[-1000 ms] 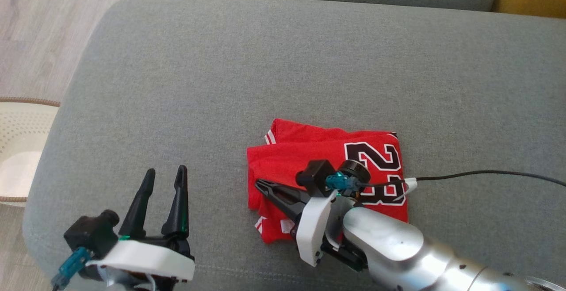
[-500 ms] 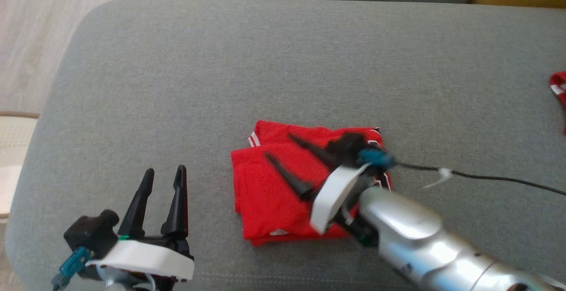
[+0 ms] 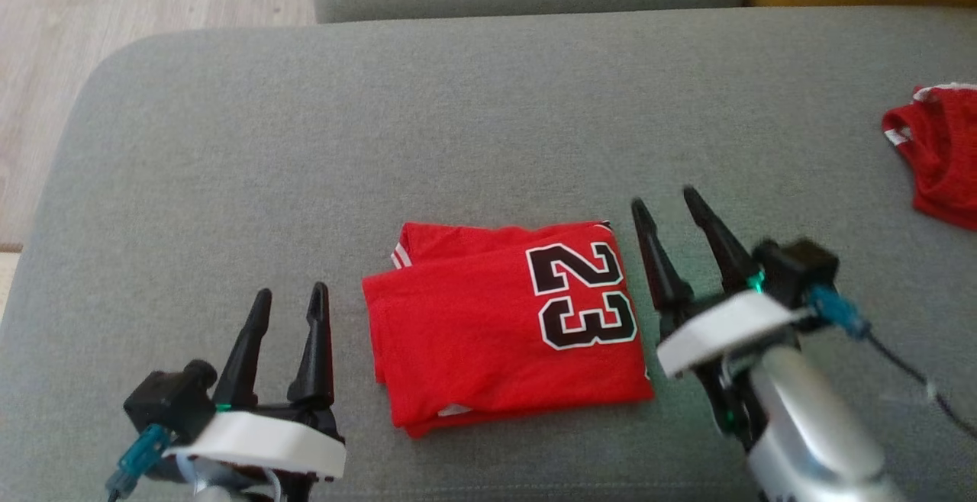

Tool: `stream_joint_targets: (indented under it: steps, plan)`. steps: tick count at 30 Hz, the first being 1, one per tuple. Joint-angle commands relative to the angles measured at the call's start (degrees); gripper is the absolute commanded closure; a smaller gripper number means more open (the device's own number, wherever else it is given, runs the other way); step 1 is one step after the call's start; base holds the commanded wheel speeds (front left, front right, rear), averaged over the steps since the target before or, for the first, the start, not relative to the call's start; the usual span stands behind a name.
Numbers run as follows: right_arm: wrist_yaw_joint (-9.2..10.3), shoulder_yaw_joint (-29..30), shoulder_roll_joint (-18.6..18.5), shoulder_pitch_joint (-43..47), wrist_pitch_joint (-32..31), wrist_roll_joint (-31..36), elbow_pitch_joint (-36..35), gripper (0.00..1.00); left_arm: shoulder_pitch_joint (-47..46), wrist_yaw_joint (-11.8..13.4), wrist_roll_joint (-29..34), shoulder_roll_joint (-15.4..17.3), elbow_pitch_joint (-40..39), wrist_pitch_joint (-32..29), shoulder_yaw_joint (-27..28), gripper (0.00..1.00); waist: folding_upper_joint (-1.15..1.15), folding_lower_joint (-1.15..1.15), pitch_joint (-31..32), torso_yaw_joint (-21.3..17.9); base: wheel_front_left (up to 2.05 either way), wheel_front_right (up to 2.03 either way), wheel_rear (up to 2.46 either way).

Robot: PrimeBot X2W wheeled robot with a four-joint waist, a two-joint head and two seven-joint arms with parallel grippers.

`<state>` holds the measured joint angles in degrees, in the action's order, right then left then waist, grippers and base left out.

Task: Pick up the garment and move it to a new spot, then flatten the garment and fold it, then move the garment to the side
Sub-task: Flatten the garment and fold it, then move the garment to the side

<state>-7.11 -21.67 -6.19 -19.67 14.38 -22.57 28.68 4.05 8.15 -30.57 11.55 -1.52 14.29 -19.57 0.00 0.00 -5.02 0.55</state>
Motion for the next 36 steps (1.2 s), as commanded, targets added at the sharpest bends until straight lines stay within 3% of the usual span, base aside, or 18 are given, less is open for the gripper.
stream_joint_targets:
  steps: [1,8,28,31,36]
  plan:
    - [-0.37,-0.59,1.23,-1.24,0.61,0.71,-2.44,0.0,-2.86,0.25,0.65,-0.12,-1.61,0.71,2.32,0.0,0.0,0.0,0.31,-0.25,0.0,0.0,0.0]
    - [-0.37,7.66,3.09,7.4,0.62,7.74,-9.13,0.0,-0.27,-0.59,4.45,-2.7,-1.35,0.71,4.93,0.0,0.0,0.0,1.5,-1.05,0.0,0.0,0.0]
    - [-0.37,12.82,3.31,11.68,0.59,9.92,-11.86,0.0,2.51,-5.59,10.94,-7.35,0.9,0.71,9.39,0.0,0.0,0.0,2.69,-0.99,0.0,0.0,0.0]
    - [-0.37,13.04,3.31,10.99,-2.11,11.93,-9.84,0.0,2.41,-6.08,11.33,-7.69,1.01,0.71,9.51,0.0,0.0,0.0,2.57,-0.71,0.0,0.0,0.0]
    - [-0.37,11.44,3.31,8.99,-11.85,13.25,-7.02,0.0,2.04,-6.99,11.6,-8.15,1.19,0.71,9.46,0.0,0.0,0.0,1.8,0.47,0.0,0.0,0.0]
